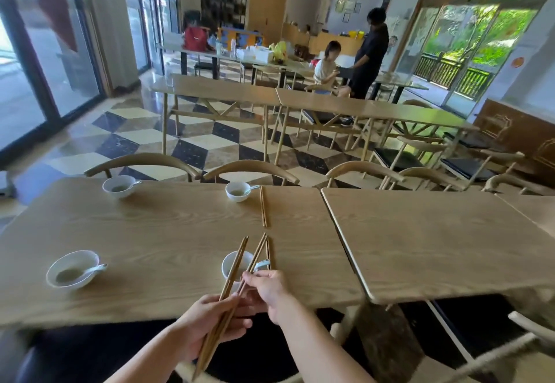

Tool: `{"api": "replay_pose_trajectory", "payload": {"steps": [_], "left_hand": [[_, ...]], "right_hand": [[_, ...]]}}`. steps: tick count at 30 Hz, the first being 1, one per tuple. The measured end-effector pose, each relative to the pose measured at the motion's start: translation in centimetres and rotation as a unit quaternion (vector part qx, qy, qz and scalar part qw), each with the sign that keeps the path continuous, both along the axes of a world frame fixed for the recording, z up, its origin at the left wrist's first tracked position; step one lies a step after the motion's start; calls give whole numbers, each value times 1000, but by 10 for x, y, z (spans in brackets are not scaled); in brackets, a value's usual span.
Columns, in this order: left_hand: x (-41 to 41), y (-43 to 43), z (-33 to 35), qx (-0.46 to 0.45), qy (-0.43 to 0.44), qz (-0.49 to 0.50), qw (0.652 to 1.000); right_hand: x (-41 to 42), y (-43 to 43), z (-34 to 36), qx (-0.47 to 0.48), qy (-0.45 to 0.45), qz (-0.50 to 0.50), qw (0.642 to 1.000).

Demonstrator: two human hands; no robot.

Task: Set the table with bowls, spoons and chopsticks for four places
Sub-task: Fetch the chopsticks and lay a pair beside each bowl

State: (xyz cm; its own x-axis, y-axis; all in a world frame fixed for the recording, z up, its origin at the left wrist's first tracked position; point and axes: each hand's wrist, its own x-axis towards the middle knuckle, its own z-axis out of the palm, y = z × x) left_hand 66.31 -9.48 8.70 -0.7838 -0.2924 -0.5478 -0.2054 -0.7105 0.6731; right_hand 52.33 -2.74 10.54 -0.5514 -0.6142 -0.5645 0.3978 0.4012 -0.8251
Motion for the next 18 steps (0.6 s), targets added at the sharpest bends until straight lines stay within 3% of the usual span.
{"api": "replay_pose_trajectory", "payload": {"steps": [10, 18], "left_hand": [[26, 67, -3, 20, -16, 62, 998], [66, 51, -4, 5, -38, 83, 996]], "right_hand": [[-2, 37, -10, -44, -6, 6, 999], [34, 11, -20, -40, -12, 68, 997]]}}
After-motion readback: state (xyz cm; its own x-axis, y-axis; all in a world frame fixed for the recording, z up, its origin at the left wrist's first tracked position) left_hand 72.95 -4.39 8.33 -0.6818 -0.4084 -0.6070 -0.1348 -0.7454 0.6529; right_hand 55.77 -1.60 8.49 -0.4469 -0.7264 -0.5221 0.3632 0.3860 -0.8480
